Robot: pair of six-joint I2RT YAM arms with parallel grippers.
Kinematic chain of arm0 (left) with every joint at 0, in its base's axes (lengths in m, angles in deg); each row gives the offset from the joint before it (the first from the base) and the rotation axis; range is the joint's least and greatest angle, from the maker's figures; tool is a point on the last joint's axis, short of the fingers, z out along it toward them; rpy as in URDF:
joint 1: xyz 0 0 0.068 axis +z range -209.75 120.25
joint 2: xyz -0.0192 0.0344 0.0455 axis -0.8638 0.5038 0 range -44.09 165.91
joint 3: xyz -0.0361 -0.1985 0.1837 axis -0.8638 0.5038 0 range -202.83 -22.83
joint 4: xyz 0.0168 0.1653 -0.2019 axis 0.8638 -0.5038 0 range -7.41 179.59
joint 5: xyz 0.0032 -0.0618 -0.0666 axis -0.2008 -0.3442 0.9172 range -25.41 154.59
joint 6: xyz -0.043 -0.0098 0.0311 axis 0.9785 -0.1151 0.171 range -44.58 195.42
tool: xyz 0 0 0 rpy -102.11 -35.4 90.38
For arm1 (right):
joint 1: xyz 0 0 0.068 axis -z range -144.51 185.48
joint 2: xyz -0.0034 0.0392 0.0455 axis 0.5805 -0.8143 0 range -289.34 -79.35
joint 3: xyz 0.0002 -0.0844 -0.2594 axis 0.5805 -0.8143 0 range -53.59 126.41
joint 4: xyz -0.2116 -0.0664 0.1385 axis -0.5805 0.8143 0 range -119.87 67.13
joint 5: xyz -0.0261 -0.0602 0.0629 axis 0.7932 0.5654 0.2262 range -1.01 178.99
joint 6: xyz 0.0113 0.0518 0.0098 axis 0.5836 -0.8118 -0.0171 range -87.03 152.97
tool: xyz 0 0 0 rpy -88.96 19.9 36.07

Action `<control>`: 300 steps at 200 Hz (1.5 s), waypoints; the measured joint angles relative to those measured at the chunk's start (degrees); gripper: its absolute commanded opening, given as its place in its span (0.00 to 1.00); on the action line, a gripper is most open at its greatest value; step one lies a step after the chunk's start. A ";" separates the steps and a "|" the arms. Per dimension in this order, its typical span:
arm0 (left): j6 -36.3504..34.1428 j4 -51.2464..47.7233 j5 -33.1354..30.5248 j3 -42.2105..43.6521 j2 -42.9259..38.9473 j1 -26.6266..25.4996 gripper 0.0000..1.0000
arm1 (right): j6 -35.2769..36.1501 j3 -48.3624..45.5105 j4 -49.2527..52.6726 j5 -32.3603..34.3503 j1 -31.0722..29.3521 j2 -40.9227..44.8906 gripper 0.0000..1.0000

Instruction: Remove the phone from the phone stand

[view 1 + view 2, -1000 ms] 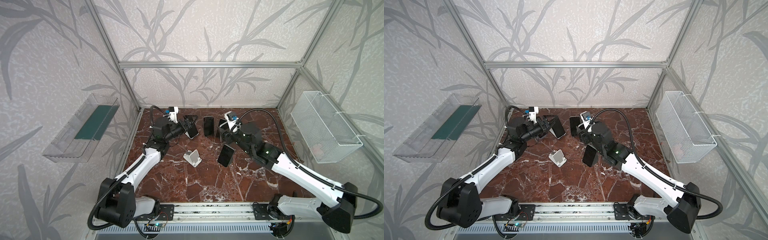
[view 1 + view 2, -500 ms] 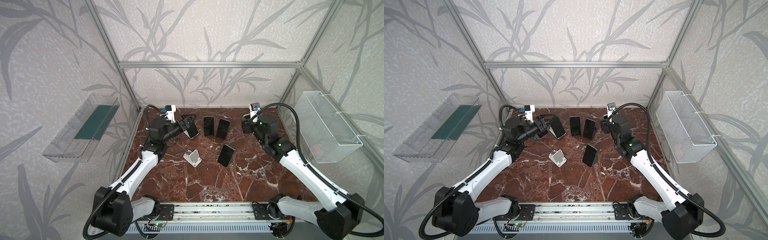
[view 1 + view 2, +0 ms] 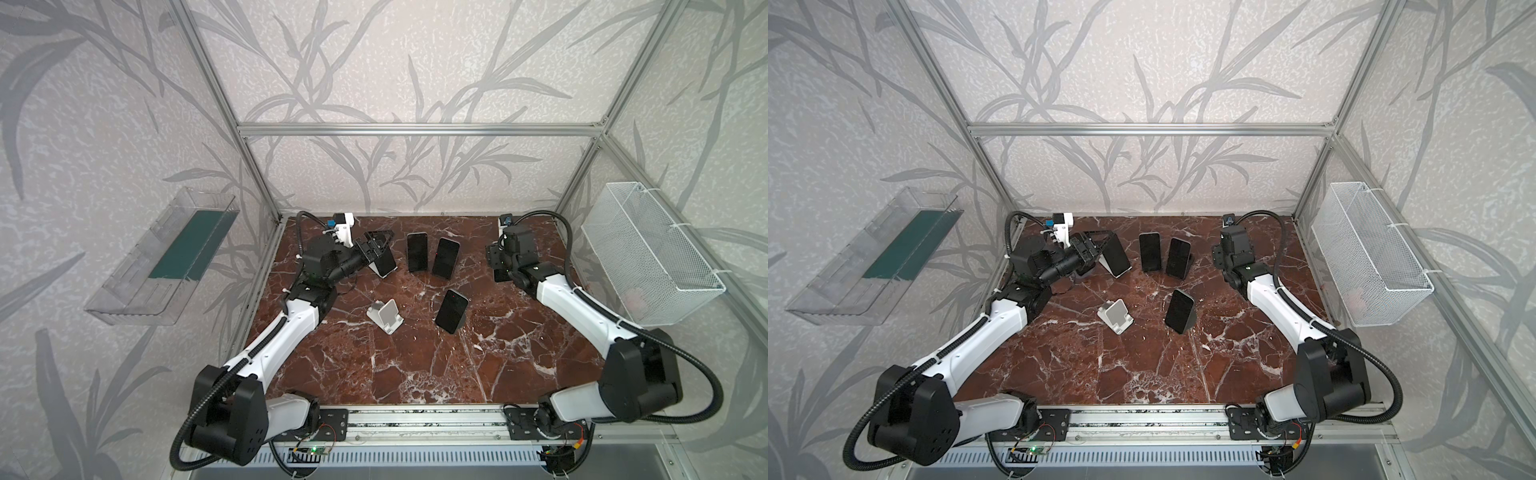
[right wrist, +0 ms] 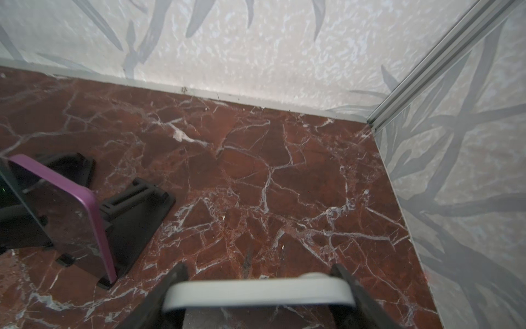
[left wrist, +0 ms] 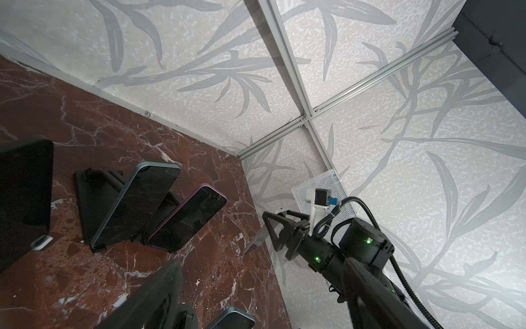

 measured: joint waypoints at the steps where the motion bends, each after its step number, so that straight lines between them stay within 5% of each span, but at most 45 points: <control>1: 0.00 0.00 0.00 0.00 0.00 0.00 0.88 | 0.00 0.22 0.11 -0.02 0.02 -0.28 0.51; 79: -0.50 -0.04 -0.02 0.00 0.81 -0.33 0.87 | -1.05 15.39 5.53 -3.13 5.44 -16.35 0.52; 300: -3.74 -3.45 -3.26 0.00 0.28 -0.35 0.86 | -2.08 49.22 30.36 -12.57 8.76 -45.09 0.55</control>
